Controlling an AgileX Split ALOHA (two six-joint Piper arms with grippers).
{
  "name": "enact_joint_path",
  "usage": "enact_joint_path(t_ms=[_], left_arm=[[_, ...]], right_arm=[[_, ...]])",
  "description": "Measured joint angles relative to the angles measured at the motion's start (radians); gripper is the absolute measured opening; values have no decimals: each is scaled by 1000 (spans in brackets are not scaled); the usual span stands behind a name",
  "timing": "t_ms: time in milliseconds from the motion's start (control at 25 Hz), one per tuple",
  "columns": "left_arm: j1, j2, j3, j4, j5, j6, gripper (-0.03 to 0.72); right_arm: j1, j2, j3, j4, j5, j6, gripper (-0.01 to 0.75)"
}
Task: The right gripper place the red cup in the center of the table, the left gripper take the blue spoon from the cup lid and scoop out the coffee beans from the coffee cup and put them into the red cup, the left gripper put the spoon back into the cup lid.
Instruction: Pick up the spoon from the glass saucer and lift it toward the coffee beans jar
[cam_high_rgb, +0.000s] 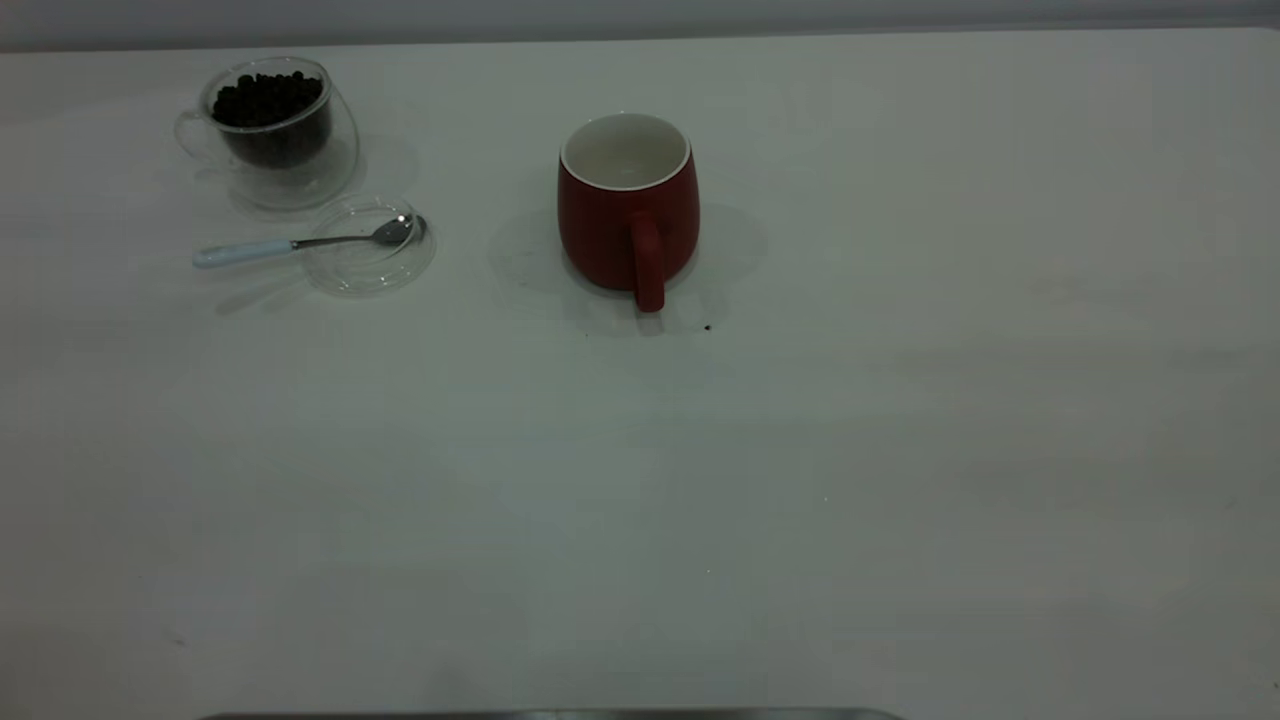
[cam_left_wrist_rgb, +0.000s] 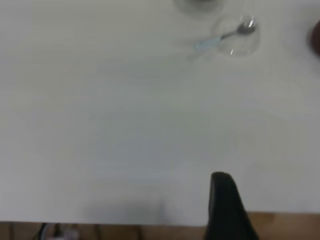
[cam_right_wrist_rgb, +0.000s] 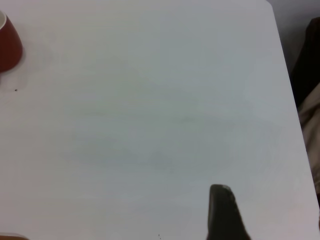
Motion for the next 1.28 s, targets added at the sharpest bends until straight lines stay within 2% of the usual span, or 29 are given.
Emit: enact_joint_path(t_ms=[120, 360, 480, 680, 840, 960, 1080, 1280], left_arm=[[0, 194, -71, 2, -19, 33, 546], [0, 423, -122, 13, -174, 33, 576], [13, 554, -123, 108, -207, -10, 578], [122, 776, -125, 295, -289, -177, 578], [256, 954, -170, 325, -318, -277, 565], [325, 1094, -233, 261, -321, -264, 556], [344, 1216, -305, 108, -320, -146, 554], [345, 1422, -421, -307, -317, 214, 554]], right_arm=[[0, 0, 0, 0, 0, 0, 479], [0, 0, 0, 0, 0, 0, 479], [0, 0, 0, 0, 0, 0, 479], [0, 0, 0, 0, 0, 0, 479], [0, 0, 0, 0, 0, 0, 479], [0, 0, 0, 0, 0, 0, 479], [0, 0, 0, 0, 0, 0, 479], [0, 0, 0, 0, 0, 0, 479]])
